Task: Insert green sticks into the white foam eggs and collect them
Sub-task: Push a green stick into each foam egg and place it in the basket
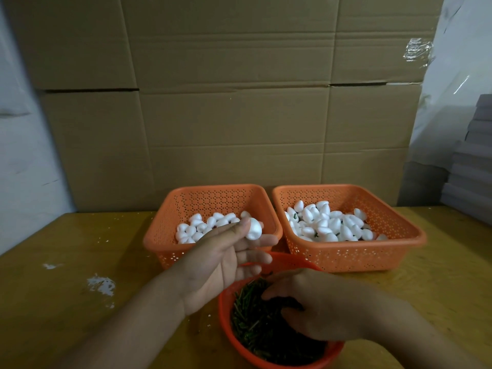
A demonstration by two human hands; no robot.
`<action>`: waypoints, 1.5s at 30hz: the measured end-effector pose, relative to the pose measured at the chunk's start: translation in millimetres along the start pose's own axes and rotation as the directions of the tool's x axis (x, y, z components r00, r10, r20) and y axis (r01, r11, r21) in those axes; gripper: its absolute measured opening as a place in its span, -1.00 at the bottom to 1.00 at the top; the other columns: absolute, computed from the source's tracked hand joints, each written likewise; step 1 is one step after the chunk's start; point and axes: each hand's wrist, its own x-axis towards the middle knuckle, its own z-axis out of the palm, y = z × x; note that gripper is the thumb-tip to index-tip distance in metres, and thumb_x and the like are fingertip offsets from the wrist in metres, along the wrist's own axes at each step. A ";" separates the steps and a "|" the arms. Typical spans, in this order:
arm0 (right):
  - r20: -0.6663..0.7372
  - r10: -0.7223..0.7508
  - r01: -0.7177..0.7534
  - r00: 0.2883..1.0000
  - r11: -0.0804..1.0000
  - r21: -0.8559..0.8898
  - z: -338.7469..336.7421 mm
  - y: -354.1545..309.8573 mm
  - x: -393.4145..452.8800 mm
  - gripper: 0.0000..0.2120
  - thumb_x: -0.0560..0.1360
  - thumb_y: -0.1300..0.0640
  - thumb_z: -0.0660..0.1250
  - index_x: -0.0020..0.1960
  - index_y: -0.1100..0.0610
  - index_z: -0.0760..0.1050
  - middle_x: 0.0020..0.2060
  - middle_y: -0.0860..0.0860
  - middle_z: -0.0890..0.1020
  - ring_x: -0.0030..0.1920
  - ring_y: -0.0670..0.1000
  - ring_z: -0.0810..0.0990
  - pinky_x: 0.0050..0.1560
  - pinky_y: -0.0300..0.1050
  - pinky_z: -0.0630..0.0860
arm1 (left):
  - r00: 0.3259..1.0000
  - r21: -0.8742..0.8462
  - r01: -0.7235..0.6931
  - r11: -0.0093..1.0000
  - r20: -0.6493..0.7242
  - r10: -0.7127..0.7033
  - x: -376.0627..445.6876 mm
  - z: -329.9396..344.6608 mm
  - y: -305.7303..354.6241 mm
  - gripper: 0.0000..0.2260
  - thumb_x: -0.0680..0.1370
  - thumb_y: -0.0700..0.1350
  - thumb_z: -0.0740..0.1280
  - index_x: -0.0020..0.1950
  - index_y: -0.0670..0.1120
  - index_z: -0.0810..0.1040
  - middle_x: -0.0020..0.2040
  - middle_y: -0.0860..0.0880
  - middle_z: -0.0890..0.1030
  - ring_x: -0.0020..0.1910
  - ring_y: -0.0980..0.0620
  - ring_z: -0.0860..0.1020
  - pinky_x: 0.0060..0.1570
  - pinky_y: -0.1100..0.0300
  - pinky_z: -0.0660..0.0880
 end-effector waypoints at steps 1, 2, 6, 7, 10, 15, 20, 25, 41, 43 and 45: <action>-0.004 0.014 -0.015 1.000 1.000 -0.017 0.0 1.6 -0.7 -0.56 0.57 0.05 0.27 0.44 -0.11 0.41 0.36 -0.19 0.49 0.32 -0.17 0.45 0.25 -0.35 0.38 | 1.000 -0.043 0.026 0.999 0.008 -0.025 -0.1 0.4 0.9 -0.67 0.56 0.07 0.31 0.19 -0.13 0.49 0.17 -0.18 0.68 -0.10 0.02 0.68 -0.20 0.20 0.60; -0.009 0.035 -0.036 0.999 0.999 -0.034 0.5 2.8 -0.9 -0.56 0.57 0.03 0.29 0.43 -0.13 0.41 0.31 -0.17 0.53 0.26 -0.15 0.50 0.15 -0.37 0.41 | 0.999 -0.080 0.045 0.996 0.021 -0.044 -0.1 0.4 1.6 -0.63 0.56 0.06 0.31 0.25 -0.15 0.46 0.19 -0.18 0.67 -0.09 0.01 0.69 -0.20 0.21 0.60; -0.054 0.065 -0.069 0.996 0.994 -0.087 7.7 4.5 1.7 -0.62 0.55 0.07 0.32 0.36 -0.11 0.49 0.23 -0.15 0.59 0.21 -0.12 0.55 0.18 -0.27 0.48 | 0.994 -0.116 0.086 0.989 0.082 -0.077 -1.1 -0.8 3.0 -0.52 0.57 0.04 0.30 0.42 -0.17 0.35 0.26 -0.18 0.64 0.01 -0.02 0.70 -0.16 0.21 0.62; -0.076 0.063 -0.069 0.995 0.994 -0.089 8.9 4.7 2.4 -0.66 0.54 0.08 0.32 0.31 -0.10 0.52 0.20 -0.15 0.61 0.18 -0.13 0.55 0.15 -0.28 0.48 | 0.993 -0.116 0.091 0.989 0.085 -0.081 -1.0 -1.2 3.0 -0.51 0.56 0.05 0.31 0.42 -0.15 0.34 0.27 -0.18 0.63 0.02 -0.02 0.70 -0.16 0.21 0.62; -0.116 0.060 -0.071 0.991 0.993 -0.093 9.6 6.4 3.3 -0.78 0.52 0.08 0.32 0.13 -0.09 0.59 0.06 -0.17 0.63 0.03 -0.16 0.57 -0.05 -0.35 0.43 | 0.993 -0.138 0.104 0.985 0.066 -0.095 0.3 -2.4 2.7 -0.35 0.45 0.09 0.42 0.46 -0.13 0.32 0.26 -0.19 0.64 -0.03 -0.01 0.69 -0.19 0.19 0.61; -0.140 0.049 -0.059 0.989 0.996 -0.066 9.0 7.5 3.9 -0.86 0.51 0.06 0.34 0.04 -0.08 0.61 0.02 -0.20 0.59 0.01 -0.15 0.56 0.00 -0.25 0.51 | 0.996 -0.110 0.094 0.990 0.006 -0.094 1.2 -3.6 1.0 -0.48 0.38 0.08 0.50 0.26 -0.08 0.50 -0.01 -0.04 0.65 -0.18 0.08 0.59 -0.27 0.25 0.54; -0.213 0.021 -0.014 0.977 0.999 0.033 0.0 3.5 1.5 -0.92 0.52 0.07 0.33 -0.05 -0.02 0.60 -0.05 -0.17 0.58 -0.05 -0.15 0.54 -0.03 -0.31 0.46 | 0.997 -0.112 0.078 0.991 0.011 -0.077 0.5 -2.0 2.4 -0.75 0.41 -0.03 0.49 0.04 -0.09 0.65 -0.10 -0.04 0.58 -0.25 0.09 0.54 -0.29 0.27 0.52; -0.170 0.015 -0.005 0.985 0.998 0.062 -0.5 -1.0 -0.8 -0.93 0.46 0.11 0.31 -0.12 0.04 0.58 -0.16 -0.10 0.64 -0.16 -0.12 0.57 -0.14 -0.23 0.50 | 0.997 -0.114 0.077 0.990 0.004 -0.077 -1.2 -2.0 2.0 -0.81 0.45 -0.09 0.46 0.04 -0.08 0.67 -0.08 -0.06 0.61 -0.21 0.06 0.57 -0.26 0.23 0.54; -0.079 -0.047 0.052 0.996 0.996 0.069 18.8 -12.1 8.7 -0.65 0.53 0.04 0.36 0.31 -0.10 0.49 0.17 -0.16 0.60 0.15 -0.15 0.54 0.18 -0.25 0.48 | 0.997 -0.072 0.081 0.994 0.001 -0.081 -1.3 -3.1 1.7 -0.80 0.45 -0.07 0.48 0.03 -0.08 0.67 -0.07 -0.06 0.62 -0.21 0.07 0.57 -0.24 0.23 0.54; -0.068 -0.051 0.055 0.996 0.996 0.064 18.1 -11.7 9.6 -0.72 0.55 0.08 0.35 0.25 -0.06 0.57 0.17 -0.13 0.61 0.16 -0.14 0.53 0.20 -0.25 0.46 | 0.997 -0.068 0.081 0.994 0.002 -0.081 -1.3 -3.4 1.8 -0.78 0.44 -0.06 0.48 0.05 -0.08 0.67 -0.07 -0.06 0.62 -0.21 0.07 0.57 -0.23 0.23 0.54; -0.073 -0.042 0.047 0.996 0.996 0.073 16.8 -11.9 9.6 -0.82 0.55 0.13 0.34 0.12 0.00 0.64 0.07 -0.11 0.64 0.09 -0.13 0.55 0.16 -0.18 0.48 | 0.997 -0.059 0.078 0.995 0.004 -0.078 -0.9 -3.6 1.9 -0.78 0.44 -0.06 0.48 0.05 -0.08 0.66 -0.07 -0.05 0.62 -0.21 0.08 0.57 -0.23 0.23 0.54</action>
